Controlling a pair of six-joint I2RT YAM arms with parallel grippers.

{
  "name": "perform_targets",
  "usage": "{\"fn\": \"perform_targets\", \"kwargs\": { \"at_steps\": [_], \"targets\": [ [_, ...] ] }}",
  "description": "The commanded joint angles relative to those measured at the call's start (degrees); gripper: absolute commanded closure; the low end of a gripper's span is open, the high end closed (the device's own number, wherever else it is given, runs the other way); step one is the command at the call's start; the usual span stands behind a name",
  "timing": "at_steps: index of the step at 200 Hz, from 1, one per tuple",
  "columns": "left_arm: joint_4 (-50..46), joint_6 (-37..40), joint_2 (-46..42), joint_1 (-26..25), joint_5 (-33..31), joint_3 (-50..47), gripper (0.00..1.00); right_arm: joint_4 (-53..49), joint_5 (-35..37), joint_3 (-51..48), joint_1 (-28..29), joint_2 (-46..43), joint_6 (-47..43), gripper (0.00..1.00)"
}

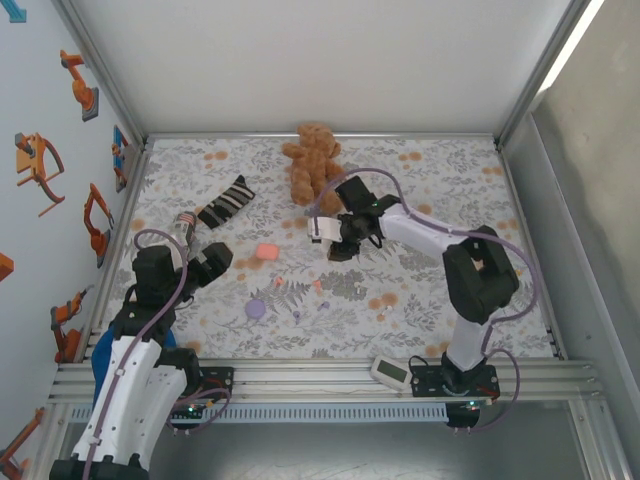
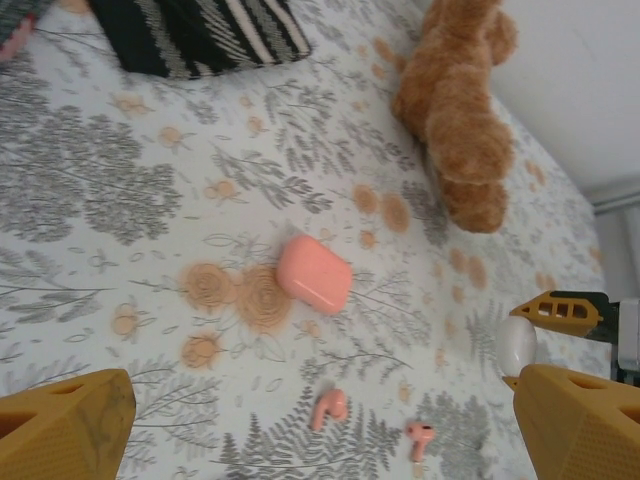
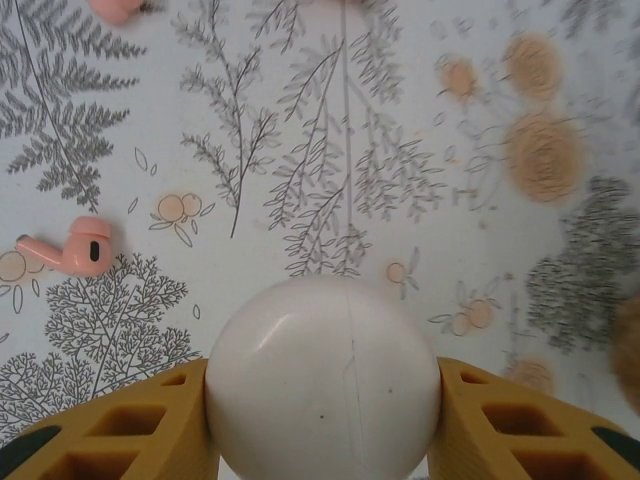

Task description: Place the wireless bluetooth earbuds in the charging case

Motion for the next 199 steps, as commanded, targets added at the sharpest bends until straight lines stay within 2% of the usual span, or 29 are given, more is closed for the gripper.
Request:
{"fn": "perform_targets", "kwargs": {
  "at_steps": [1,23,56,86,142,182,199],
  "targets": [
    [6.5,-3.3,0.1,-0.9,8.7,-1.0,0.03,7.8,-0.7,-4.9,0.3,-7.1,4.3,0.54],
    [11.8,-5.5,1.1,-2.8,13.3,-1.0,0.00,13.8,0.0,-11.1,0.7,-14.6,7.1,0.54],
    [18.3,-7.5,3.0,-7.7,17.1,0.7,0.13,17.5,4.1,-17.9,2.4,-25.4,9.4,0.54],
    [20.8,-5.9,6.2,-16.7,14.6,3.8,0.17,18.5,7.1,-22.9,4.1,-33.6,11.6,0.54],
    [26.0,-1.8,19.9,-32.2,11.7,10.4,0.24,18.3,11.8,-30.8,7.7,-47.7,16.8,0.54],
    [19.8,3.8,28.0,-37.9,11.9,18.4,0.24,15.7,16.1,-33.6,9.6,-53.6,18.5,0.54],
    [20.3,4.4,29.7,-39.3,12.1,19.7,0.24,15.4,16.6,-34.7,9.8,-55.7,19.0,0.54]
  ]
}}
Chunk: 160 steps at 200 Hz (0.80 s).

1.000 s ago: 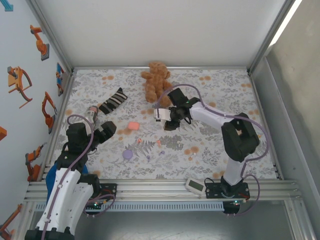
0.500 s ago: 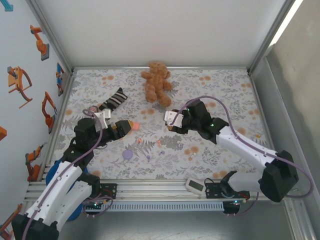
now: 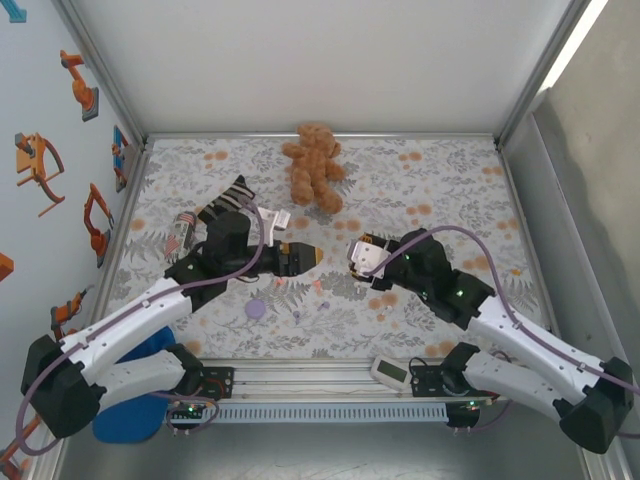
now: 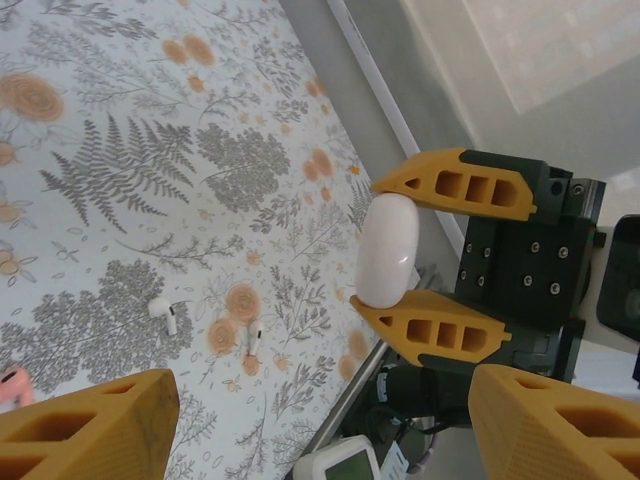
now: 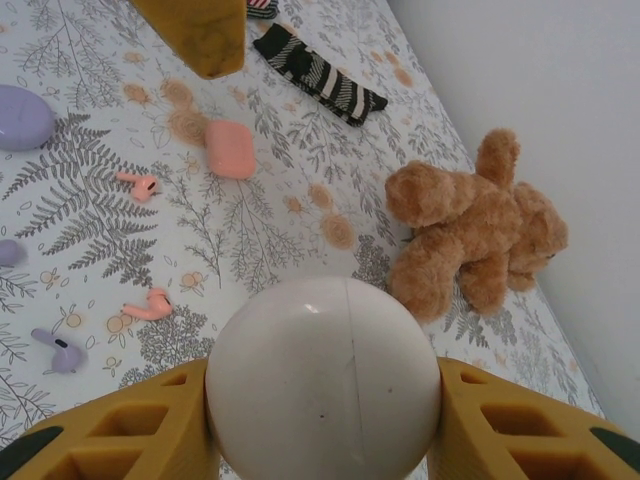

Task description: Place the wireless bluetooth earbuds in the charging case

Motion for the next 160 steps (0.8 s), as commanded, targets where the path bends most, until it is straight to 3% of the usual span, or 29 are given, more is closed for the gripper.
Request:
{"fn": "perform_targets", "kwargs": {
  "at_steps": [1,39,160],
  "targets": [
    [-1.0,4.1,1.4,-1.8,0.2,3.1,0.24,-0.9,2.9,-1.5,0.5,-2.9,2.4,0.54],
    [4.2,3.0,4.7,-4.5,1.9,3.5,0.29,-0.5,2.0,-2.5,0.8,-5.3,3.8,0.54],
    [7.6,3.3,10.6,-8.3,2.7,6.7,0.38,1.7,1.4,-1.5,3.0,-3.7,4.4,0.54]
  ]
}}
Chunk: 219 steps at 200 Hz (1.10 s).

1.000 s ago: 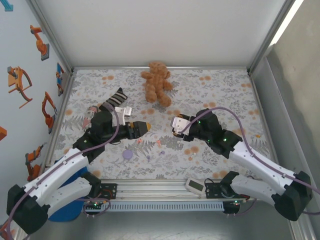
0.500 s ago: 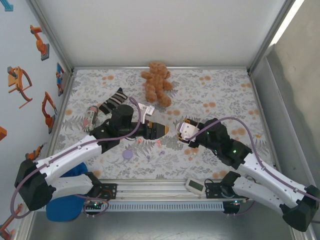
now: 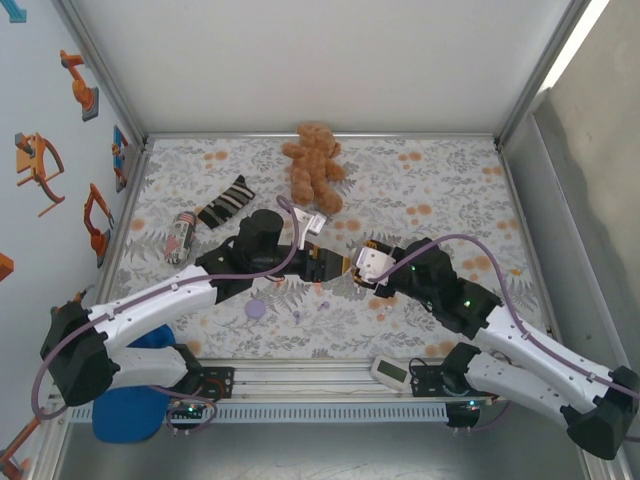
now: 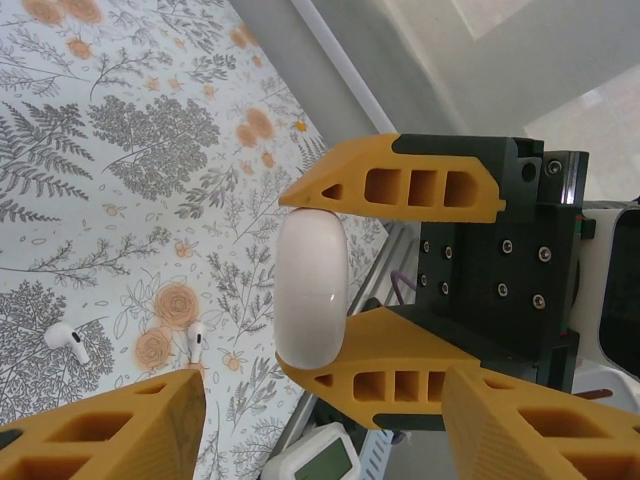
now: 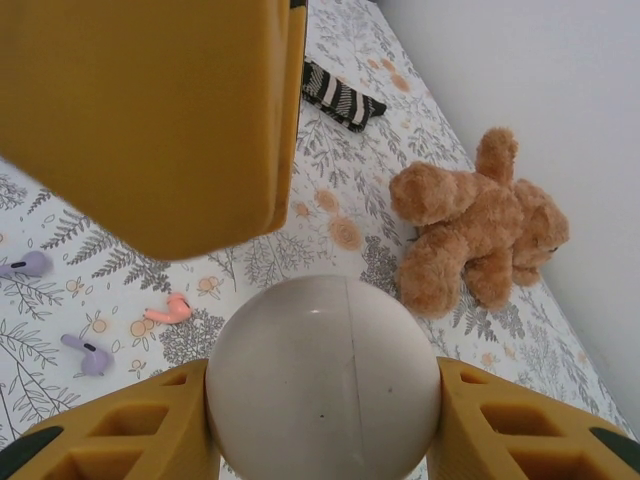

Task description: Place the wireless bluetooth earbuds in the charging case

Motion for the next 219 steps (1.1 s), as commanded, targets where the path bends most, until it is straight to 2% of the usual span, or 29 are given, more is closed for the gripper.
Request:
{"fn": "perform_targets", "kwargs": {
  "at_steps": [1,46,186,219],
  "targets": [
    [2.1,1.2,0.8,-0.5,1.2,2.3,0.38,2.2,-0.1,0.5,0.7,0.1,0.9,0.54],
    [3.5,0.7,2.2,-1.0,1.4,2.4,0.40,2.9,-0.4,0.4,1.3,0.2,1.4,0.54],
    [5.5,0.1,5.1,-1.4,3.6,2.9,0.62,4.8,-0.5,0.5,1.9,1.0,2.3,0.54],
    [5.1,0.4,5.0,-1.5,3.4,2.8,0.73,4.8,-0.4,0.5,2.0,1.2,2.7,0.54]
  ]
}}
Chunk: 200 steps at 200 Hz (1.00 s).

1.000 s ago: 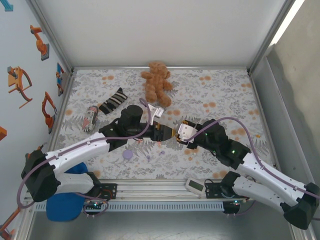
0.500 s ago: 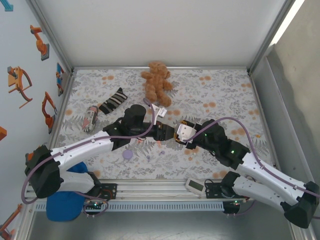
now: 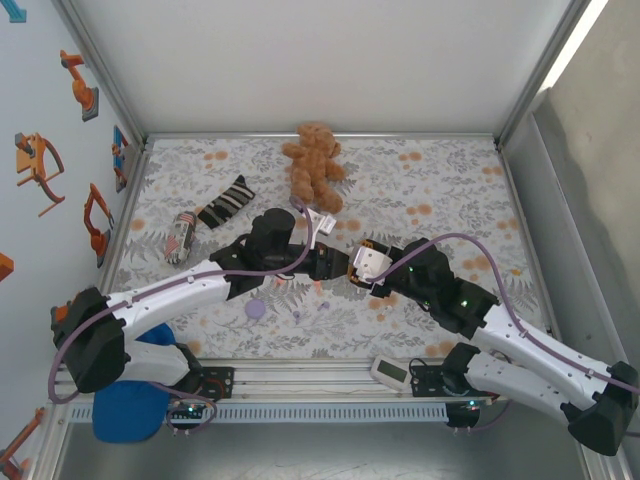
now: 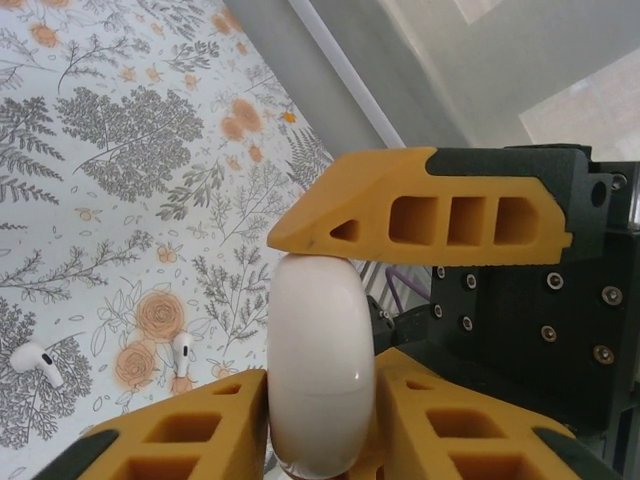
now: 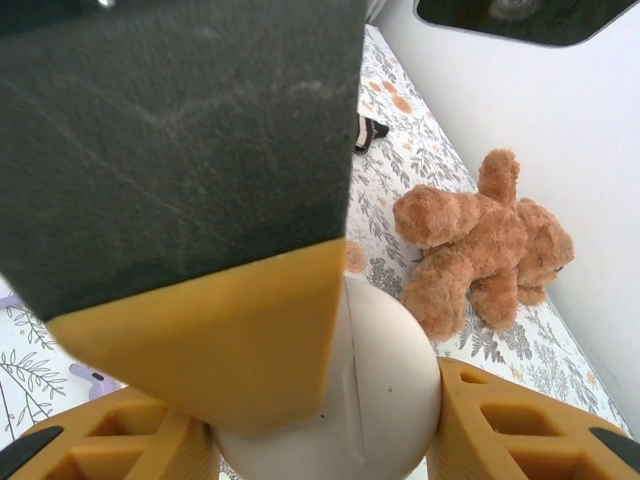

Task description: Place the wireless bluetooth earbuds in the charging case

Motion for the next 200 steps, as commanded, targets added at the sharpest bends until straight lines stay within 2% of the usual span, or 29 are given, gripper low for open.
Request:
{"fn": "perform_targets", "kwargs": {
  "at_steps": [1,48,67,93,104,112,134,169,200],
  "targets": [
    [1.3,0.6,0.1,-0.4,2.0,1.5,0.73,2.0,-0.3,0.5,0.5,0.3,1.3,0.54],
    [1.7,1.4,-1.1,-0.4,-0.1,0.7,0.82,1.5,0.0,0.8,0.5,-0.4,3.2,0.49],
    [2.8,2.0,-2.4,-0.3,-2.5,-0.7,0.83,1.0,0.6,0.8,0.5,-0.7,4.5,0.35],
    [6.0,3.1,-4.6,0.5,-5.6,-3.9,0.86,0.6,-0.2,0.9,0.5,-1.5,5.9,0.25],
    [7.7,3.2,-5.6,1.5,-6.6,-5.4,0.88,0.7,-1.1,0.7,0.4,-2.0,6.4,0.21],
    [9.1,3.1,-6.4,2.4,-7.1,-6.8,0.89,0.9,-1.6,0.4,0.4,-2.4,7.0,0.14],
    [15.1,2.9,-9.0,6.4,-6.4,-11.1,0.93,3.3,-3.2,-1.4,-0.1,-3.7,9.9,0.05],
    [25.5,4.6,-13.2,12.5,-5.3,-17.7,0.98,8.0,-8.7,-4.7,-3.0,-4.7,17.0,0.01],
    [28.9,10.8,-16.4,14.0,-4.0,-20.7,0.99,15.8,-15.8,-8.2,-8.4,-5.1,25.2,0.01]
  ]
}}
